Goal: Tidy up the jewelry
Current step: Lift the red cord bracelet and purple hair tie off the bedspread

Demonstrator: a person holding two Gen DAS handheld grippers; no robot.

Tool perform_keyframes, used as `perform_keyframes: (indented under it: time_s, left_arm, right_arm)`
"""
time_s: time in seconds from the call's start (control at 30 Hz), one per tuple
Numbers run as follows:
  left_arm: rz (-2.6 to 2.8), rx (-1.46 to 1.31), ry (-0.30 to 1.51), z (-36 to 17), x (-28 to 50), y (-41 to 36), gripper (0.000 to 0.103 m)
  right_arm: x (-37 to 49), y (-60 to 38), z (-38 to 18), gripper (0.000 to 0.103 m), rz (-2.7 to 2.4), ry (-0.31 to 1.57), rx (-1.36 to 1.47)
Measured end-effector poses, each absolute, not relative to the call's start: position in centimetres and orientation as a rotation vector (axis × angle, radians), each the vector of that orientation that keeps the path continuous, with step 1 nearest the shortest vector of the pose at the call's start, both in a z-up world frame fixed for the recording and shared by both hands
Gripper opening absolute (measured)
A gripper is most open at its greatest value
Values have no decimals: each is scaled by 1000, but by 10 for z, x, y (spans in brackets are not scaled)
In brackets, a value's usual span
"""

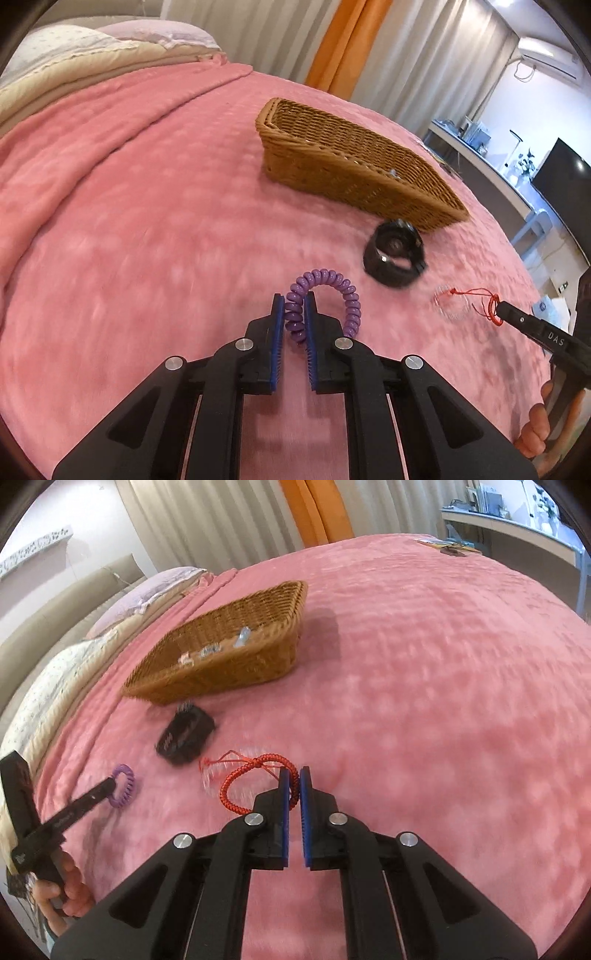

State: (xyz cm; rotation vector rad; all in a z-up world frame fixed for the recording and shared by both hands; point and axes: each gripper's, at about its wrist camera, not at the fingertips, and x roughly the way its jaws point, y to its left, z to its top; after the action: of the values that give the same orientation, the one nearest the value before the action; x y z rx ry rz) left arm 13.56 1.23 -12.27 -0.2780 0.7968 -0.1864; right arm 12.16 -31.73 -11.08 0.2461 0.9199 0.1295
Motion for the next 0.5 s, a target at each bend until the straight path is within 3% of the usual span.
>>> perform_keyframes:
  time_s: [0.3, 0.4, 0.5]
  left_arm:
    - [-124, -160, 860, -129, 87, -10, 11]
    - [-140, -145, 857, -128, 83, -10, 17]
    - [-169, -150, 854, -126, 79, -5, 19]
  right_arm:
    - [73, -312, -120, 4, 70, 977, 145]
    - [71, -312, -123, 5, 64, 987, 119]
    - [67, -314, -122, 16, 78, 981, 132]
